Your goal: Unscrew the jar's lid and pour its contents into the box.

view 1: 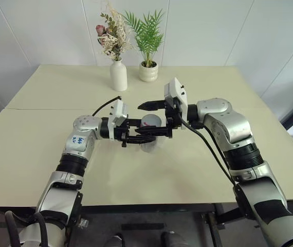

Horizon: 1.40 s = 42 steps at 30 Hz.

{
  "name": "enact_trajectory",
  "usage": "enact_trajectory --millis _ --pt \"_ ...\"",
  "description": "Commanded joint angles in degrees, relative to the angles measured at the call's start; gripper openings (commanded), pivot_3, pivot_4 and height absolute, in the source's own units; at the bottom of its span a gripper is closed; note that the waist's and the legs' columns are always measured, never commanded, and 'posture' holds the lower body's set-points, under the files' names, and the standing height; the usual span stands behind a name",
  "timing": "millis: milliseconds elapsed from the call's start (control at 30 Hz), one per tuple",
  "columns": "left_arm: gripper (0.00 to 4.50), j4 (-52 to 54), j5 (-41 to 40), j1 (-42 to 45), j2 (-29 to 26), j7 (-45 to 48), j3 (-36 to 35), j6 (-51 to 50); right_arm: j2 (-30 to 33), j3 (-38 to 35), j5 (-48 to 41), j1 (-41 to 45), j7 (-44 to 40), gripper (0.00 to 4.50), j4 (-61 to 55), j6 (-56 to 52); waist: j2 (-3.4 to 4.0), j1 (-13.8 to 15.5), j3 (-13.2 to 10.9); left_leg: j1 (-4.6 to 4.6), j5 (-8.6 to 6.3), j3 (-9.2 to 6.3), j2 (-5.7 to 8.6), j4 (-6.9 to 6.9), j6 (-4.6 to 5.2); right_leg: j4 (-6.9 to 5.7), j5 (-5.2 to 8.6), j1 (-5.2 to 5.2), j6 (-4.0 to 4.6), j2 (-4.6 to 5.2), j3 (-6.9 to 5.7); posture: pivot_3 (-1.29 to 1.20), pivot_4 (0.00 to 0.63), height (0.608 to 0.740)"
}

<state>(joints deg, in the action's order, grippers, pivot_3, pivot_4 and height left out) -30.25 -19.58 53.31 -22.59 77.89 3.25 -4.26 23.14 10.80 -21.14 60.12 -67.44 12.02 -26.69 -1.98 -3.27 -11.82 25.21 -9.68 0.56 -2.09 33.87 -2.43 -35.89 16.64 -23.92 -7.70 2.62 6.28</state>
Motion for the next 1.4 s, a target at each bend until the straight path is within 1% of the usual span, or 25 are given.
enact_trajectory --millis 33,333,633,933,1133,1400 --pt "2.16 1.0 -0.2 1.0 0.2 0.5 -0.2 0.6 -0.2 -0.7 0.5 1.5 -0.2 4.50 0.1 1.3 0.00 0.0 0.0 0.00 0.00 0.00 0.00 0.00 0.00 0.00 0.00 0.00 0.00 0.00 0.00 0.00 0.150 0.740" --pt "2.16 1.6 -1.5 0.1 -0.6 0.6 -1.6 -1.0 1.7 -1.3 1.4 0.7 -1.3 4.50 0.7 1.4 0.00 0.0 0.0 0.00 0.00 0.00 0.00 0.01 0.00 -0.03 0.00 -0.01 0.00 0.00 0.00 0.00 0.150 0.740" --pt "2.16 2.0 -1.6 -1.1 -2.0 1.4 -2.1 -1.9 5.3 -2.2 1.0 -0.7 -2.2 4.50 -0.4 0.3 0.00 0.0 0.0 0.00 0.00 0.00 0.00 0.01 0.00 -0.02 0.00 -0.01 0.00 0.00 0.00 0.00 0.150 0.740" --pt "2.16 2.1 -1.5 -1.7 -2.9 0.7 -2.6 -2.1 8.9 -3.3 -1.7 -4.0 -2.6 4.50 -7.0 -3.5 0.00 0.0 0.0 0.00 0.00 0.00 0.00 0.01 0.00 -0.03 0.01 -0.01 0.00 0.00 0.01 0.00 0.150 0.740" --pt "2.16 2.8 -1.9 -2.2 -1.9 -0.2 -2.8 -2.8 7.6 -4.6 -4.7 -4.4 -0.4 4.50 -13.0 -8.0 0.00 0.0 0.0 -0.01 0.00 0.00 0.00 0.01 0.00 -0.05 0.01 -0.02 0.01 0.00 0.01 0.00 0.150 0.740" --pt "2.16 4.7 -2.1 -2.6 0.3 -0.4 -2.3 -3.9 4.4 -4.0 -4.3 -3.3 2.5 4.50 -11.7 -6.9 0.00 0.0 0.0 0.01 0.00 0.00 0.00 0.05 0.00 -0.06 0.01 -0.01 0.01 0.00 0.01 0.00 0.150 0.740"
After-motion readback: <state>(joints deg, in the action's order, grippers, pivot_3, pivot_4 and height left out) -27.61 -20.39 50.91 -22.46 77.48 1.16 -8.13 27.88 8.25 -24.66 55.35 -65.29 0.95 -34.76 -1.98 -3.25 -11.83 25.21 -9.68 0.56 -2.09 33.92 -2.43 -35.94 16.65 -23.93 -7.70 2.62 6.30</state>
